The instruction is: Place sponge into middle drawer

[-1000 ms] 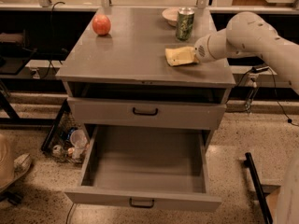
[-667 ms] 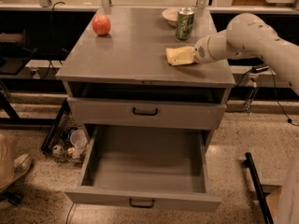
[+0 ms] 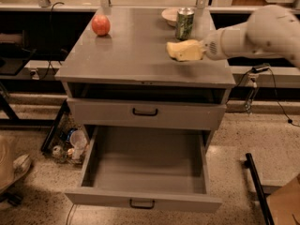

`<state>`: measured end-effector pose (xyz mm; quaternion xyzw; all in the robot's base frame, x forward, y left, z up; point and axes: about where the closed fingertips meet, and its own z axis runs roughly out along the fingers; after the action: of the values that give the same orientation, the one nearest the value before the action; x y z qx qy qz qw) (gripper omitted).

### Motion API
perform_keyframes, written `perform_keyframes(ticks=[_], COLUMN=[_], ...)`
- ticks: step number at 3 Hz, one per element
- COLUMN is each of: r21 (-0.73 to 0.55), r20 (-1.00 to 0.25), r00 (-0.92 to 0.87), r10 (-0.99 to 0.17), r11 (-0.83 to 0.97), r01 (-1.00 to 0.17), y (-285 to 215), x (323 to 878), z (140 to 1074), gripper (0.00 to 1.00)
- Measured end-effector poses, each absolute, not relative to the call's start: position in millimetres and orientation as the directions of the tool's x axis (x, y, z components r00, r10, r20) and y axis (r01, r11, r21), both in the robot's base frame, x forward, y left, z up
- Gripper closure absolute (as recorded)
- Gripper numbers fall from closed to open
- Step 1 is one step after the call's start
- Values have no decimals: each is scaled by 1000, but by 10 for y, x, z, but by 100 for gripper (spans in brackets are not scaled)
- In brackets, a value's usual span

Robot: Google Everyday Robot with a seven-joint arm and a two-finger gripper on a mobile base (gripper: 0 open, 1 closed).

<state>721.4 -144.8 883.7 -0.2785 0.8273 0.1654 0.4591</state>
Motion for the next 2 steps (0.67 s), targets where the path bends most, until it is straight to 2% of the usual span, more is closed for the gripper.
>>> perform_keyframes(ticks=[1,2], r21=[23,23], r20=[-873,-873], r00=[-360,-360], r10=[-328,-328], r11=[711,711], r01=[-703,-703], y=[-1413,-1412], x=[6649,6647], z=[9179,9178], gripper=[100,100])
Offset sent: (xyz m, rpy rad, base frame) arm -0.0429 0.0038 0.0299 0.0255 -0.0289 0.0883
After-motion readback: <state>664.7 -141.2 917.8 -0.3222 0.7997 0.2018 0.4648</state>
